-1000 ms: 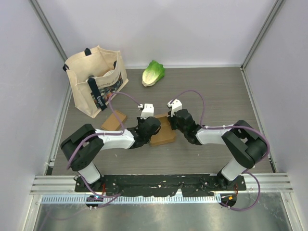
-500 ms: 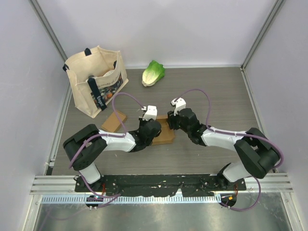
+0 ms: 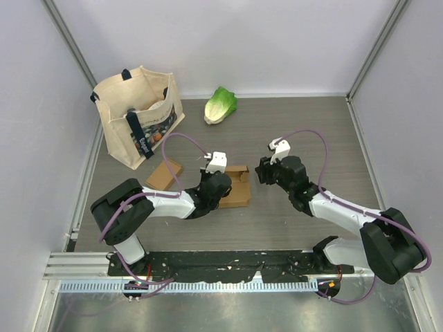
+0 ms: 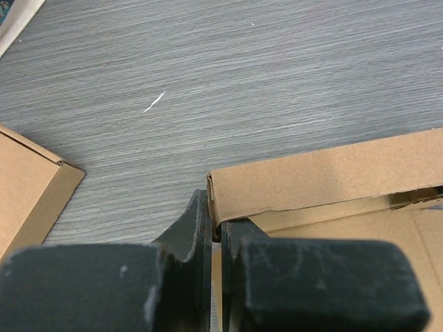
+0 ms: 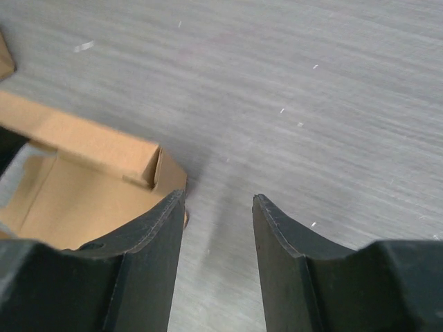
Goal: Fold the paper box
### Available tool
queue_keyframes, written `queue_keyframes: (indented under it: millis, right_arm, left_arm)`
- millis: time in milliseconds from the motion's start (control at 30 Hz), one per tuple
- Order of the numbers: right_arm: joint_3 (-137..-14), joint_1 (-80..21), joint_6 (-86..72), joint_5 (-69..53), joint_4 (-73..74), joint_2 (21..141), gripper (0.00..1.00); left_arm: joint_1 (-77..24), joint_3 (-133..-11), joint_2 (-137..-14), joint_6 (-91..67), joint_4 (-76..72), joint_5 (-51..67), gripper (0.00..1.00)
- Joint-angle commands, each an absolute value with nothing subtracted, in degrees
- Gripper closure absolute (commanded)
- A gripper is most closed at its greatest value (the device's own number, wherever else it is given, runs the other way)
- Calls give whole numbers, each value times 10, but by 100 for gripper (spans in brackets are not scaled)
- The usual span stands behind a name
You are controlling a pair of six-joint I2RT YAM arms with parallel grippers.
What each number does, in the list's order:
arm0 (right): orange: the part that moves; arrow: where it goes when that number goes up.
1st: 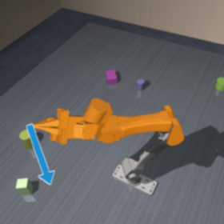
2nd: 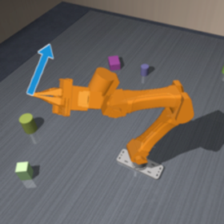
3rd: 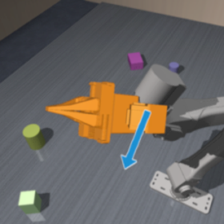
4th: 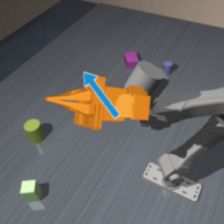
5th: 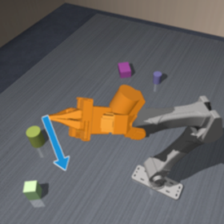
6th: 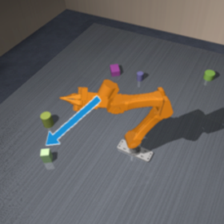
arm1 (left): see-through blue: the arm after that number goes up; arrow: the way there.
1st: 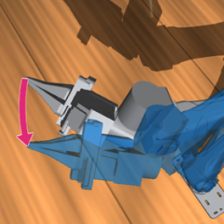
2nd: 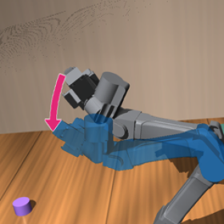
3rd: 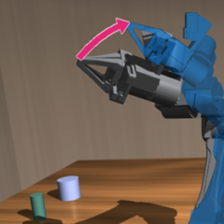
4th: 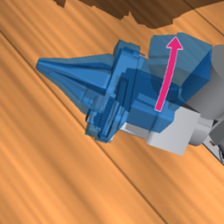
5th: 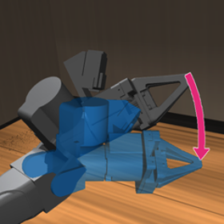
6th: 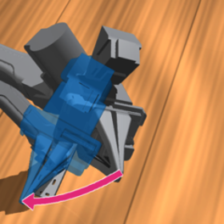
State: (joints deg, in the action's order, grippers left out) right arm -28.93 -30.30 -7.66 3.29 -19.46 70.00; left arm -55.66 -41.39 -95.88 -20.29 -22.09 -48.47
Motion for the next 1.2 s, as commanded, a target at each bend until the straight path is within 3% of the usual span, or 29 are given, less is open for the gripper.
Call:
queue_keyframes:
  millis: [0,467,967,1167]
  right_arm:
    - [-255,-337,-26,16,-246,701,51]
    - [-272,-366,27,40,-353,820,55]
    - [-325,-396,49,56,-428,905,66]
    - [-342,-414,62,103,-422,932,78]
  left_arm:
    - [-559,-410,-956,-190,-246,-492,100]
    - [-559,-396,-961,-191,-271,-484,100]
    - [-559,-389,-952,-183,-285,-471,100]
    - [-559,-388,-950,-184,-287,-464,100]
